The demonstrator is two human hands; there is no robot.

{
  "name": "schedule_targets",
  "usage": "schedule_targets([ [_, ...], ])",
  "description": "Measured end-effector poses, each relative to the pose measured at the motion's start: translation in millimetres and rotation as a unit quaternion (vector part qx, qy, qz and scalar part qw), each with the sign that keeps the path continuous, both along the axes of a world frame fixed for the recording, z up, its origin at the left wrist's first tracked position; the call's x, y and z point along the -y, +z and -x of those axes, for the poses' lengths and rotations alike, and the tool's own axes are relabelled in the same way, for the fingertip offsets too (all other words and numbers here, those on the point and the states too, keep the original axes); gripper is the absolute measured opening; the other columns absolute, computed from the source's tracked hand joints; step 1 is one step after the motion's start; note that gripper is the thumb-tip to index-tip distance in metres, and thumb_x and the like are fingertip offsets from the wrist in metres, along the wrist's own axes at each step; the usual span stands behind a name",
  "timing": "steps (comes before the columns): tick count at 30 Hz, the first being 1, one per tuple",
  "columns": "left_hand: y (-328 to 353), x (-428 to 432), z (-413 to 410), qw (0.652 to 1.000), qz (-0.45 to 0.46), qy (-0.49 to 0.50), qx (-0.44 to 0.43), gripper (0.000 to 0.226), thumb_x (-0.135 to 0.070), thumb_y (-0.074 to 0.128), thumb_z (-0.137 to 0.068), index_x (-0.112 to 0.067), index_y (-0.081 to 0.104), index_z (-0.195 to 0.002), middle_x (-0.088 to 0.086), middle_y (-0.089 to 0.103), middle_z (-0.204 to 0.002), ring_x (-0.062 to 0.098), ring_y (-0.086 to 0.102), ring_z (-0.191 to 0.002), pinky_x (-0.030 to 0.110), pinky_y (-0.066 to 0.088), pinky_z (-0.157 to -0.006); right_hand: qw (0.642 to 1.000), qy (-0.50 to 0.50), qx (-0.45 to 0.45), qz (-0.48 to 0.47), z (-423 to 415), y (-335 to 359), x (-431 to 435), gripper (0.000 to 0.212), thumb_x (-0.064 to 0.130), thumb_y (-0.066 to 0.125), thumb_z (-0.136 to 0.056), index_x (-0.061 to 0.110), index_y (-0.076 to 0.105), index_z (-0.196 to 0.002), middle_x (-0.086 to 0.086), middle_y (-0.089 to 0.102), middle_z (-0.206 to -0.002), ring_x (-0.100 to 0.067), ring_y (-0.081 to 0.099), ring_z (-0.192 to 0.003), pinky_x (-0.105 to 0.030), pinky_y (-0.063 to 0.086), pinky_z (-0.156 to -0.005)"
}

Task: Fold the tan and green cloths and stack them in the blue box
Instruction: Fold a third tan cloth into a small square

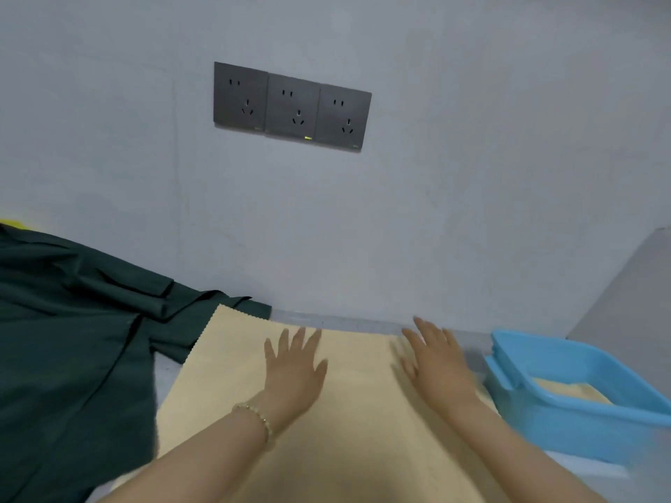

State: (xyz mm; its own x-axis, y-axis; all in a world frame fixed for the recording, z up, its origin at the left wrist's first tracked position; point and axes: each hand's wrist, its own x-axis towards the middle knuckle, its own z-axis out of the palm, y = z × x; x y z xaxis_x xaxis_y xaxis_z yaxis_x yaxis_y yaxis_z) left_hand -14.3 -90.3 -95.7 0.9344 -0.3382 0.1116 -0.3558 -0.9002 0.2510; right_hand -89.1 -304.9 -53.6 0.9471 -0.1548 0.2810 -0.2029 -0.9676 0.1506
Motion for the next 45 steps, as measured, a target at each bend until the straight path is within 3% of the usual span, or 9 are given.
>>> schedule_targets([
  [5, -17, -23, 56, 0.995, -0.055, -0.031, -0.080, 0.066, -0.063, 0.014, -0.094, -0.034, 0.000, -0.152, -0.004, -0.009, -0.160, 0.030, -0.015, -0.146, 0.057, -0.012, -0.113, 0.972, 0.021, -0.087, -0.215, 34, -50, -58, 0.055, 0.053, 0.022, -0.099, 0.032, 0.019, -0.150, 0.004, 0.006, -0.160, -0.016, 0.002, -0.147, -0.036, 0.002, -0.117],
  [11, -24, -54, 116, 0.995, -0.061, -0.052, -0.057, 0.066, -0.069, 0.015, -0.091, -0.043, -0.002, -0.150, -0.012, -0.011, -0.159, 0.023, -0.016, -0.146, 0.054, -0.013, -0.113, 0.971, -0.009, -0.047, -0.236, 74, -54, -75, 0.053, 0.047, 0.026, -0.100, 0.028, 0.024, -0.149, 0.002, 0.011, -0.160, -0.015, 0.008, -0.147, -0.033, 0.005, -0.117],
  [19, -8, -94, 153, 0.993, -0.008, -0.087, -0.075, 0.061, -0.063, 0.021, -0.095, -0.041, 0.010, -0.151, -0.009, 0.001, -0.160, 0.020, -0.006, -0.148, 0.048, -0.009, -0.116, 0.953, 0.028, -0.104, -0.282, 170, -42, -89, 0.057, 0.058, 0.022, -0.097, 0.037, 0.017, -0.150, 0.010, 0.003, -0.159, -0.012, -0.003, -0.147, -0.036, -0.001, -0.117],
  [24, -22, -132, 193, 0.993, -0.029, -0.100, -0.050, 0.062, -0.069, 0.019, -0.091, -0.048, 0.004, -0.148, -0.015, -0.005, -0.159, 0.014, -0.011, -0.147, 0.049, -0.012, -0.115, 0.969, 0.000, -0.128, -0.209, 243, -57, -75, 0.058, 0.063, 0.017, -0.094, 0.046, 0.004, -0.148, 0.016, -0.006, -0.158, -0.010, -0.009, -0.146, -0.037, -0.007, -0.117],
  [29, -9, -154, 207, 0.995, -0.021, -0.064, -0.077, 0.065, -0.068, 0.020, -0.092, -0.042, 0.007, -0.150, -0.011, -0.004, -0.160, 0.017, -0.008, -0.147, 0.049, -0.009, -0.116, 0.966, -0.059, -0.144, -0.204, 275, -49, -57, 0.058, 0.059, 0.016, -0.096, 0.040, 0.002, -0.150, 0.010, -0.007, -0.159, -0.014, -0.006, -0.147, -0.039, -0.003, -0.118],
  [32, -9, -156, 233, 0.982, 0.004, -0.164, -0.090, 0.075, -0.081, 0.017, -0.082, -0.048, 0.007, -0.148, -0.016, -0.002, -0.159, 0.013, -0.009, -0.147, 0.044, -0.009, -0.117, 0.966, 0.018, -0.134, -0.219, 289, -41, -71, 0.061, 0.059, 0.022, -0.096, 0.036, 0.009, -0.151, 0.010, 0.000, -0.159, -0.012, -0.002, -0.147, -0.033, 0.001, -0.119],
  [37, -7, -153, 274, 0.948, -0.058, -0.301, -0.087, 0.092, -0.095, 0.029, -0.064, -0.056, 0.006, -0.144, -0.024, 0.002, -0.157, 0.004, -0.003, -0.145, 0.037, -0.004, -0.117, 0.935, 0.194, -0.180, -0.236, 313, -27, -126, 0.070, 0.075, 0.032, -0.084, 0.046, 0.019, -0.147, 0.024, 0.009, -0.155, 0.006, 0.006, -0.142, -0.019, 0.009, -0.116],
  [40, -1, -158, 281, 0.946, -0.077, -0.307, -0.077, 0.090, -0.087, 0.040, -0.069, -0.050, 0.012, -0.147, -0.022, 0.005, -0.157, 0.004, 0.000, -0.145, 0.036, 0.000, -0.119, 0.943, 0.211, -0.183, -0.180, 316, -25, -142, 0.068, 0.072, 0.036, -0.086, 0.044, 0.022, -0.146, 0.020, 0.011, -0.156, 0.001, 0.009, -0.143, -0.017, 0.009, -0.115],
  [45, 5, -162, 283, 0.956, -0.082, -0.280, -0.041, 0.056, -0.043, 0.040, -0.095, -0.040, 0.024, -0.148, -0.014, 0.016, -0.158, 0.009, 0.012, -0.146, 0.030, 0.018, -0.117, 0.953, 0.210, -0.183, -0.117, 316, -26, -144, 0.055, 0.049, 0.036, -0.098, 0.038, 0.019, -0.149, 0.014, 0.009, -0.158, -0.004, 0.010, -0.145, -0.016, 0.011, -0.114],
])
